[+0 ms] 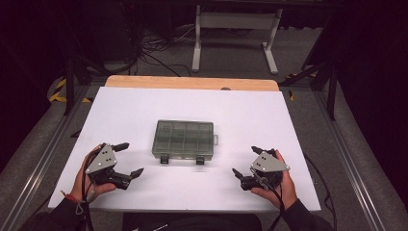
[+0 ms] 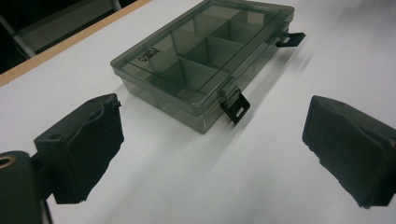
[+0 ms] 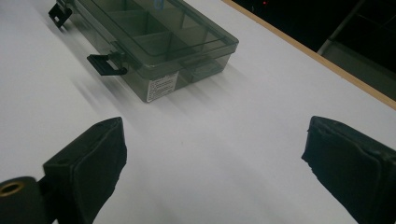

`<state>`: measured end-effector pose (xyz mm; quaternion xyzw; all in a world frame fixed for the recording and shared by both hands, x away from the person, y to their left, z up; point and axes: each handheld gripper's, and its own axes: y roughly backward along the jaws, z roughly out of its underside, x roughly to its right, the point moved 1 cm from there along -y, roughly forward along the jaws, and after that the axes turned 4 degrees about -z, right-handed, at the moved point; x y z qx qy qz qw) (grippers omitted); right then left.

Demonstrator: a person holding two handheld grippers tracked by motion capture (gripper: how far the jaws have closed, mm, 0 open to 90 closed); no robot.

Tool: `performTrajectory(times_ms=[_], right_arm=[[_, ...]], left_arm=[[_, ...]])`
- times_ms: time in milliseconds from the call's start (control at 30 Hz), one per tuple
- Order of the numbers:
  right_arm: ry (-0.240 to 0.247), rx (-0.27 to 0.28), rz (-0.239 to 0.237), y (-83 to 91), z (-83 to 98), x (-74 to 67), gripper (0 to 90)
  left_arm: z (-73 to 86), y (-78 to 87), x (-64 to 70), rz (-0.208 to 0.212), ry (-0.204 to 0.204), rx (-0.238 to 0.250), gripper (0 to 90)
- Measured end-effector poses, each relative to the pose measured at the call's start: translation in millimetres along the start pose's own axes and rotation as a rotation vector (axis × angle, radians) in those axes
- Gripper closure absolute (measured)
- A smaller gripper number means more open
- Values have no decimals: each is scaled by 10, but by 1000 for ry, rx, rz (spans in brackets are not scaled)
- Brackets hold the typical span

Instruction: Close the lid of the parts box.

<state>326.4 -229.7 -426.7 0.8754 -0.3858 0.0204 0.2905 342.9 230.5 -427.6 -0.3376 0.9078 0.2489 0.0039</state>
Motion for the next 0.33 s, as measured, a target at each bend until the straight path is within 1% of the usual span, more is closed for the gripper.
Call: performTrajectory(times_ms=[167, 233, 333], right_arm=[[0, 4, -2, 2, -3, 0, 63], [0, 4, 8, 5, 1, 4, 62], [-5, 9, 9, 13, -2, 15, 61]], left_arm=[[-4, -6, -6, 0, 3, 3, 55], [-10, -10, -9, -4, 2, 3, 50], [-8, -17, -7, -3, 8, 4, 50]])
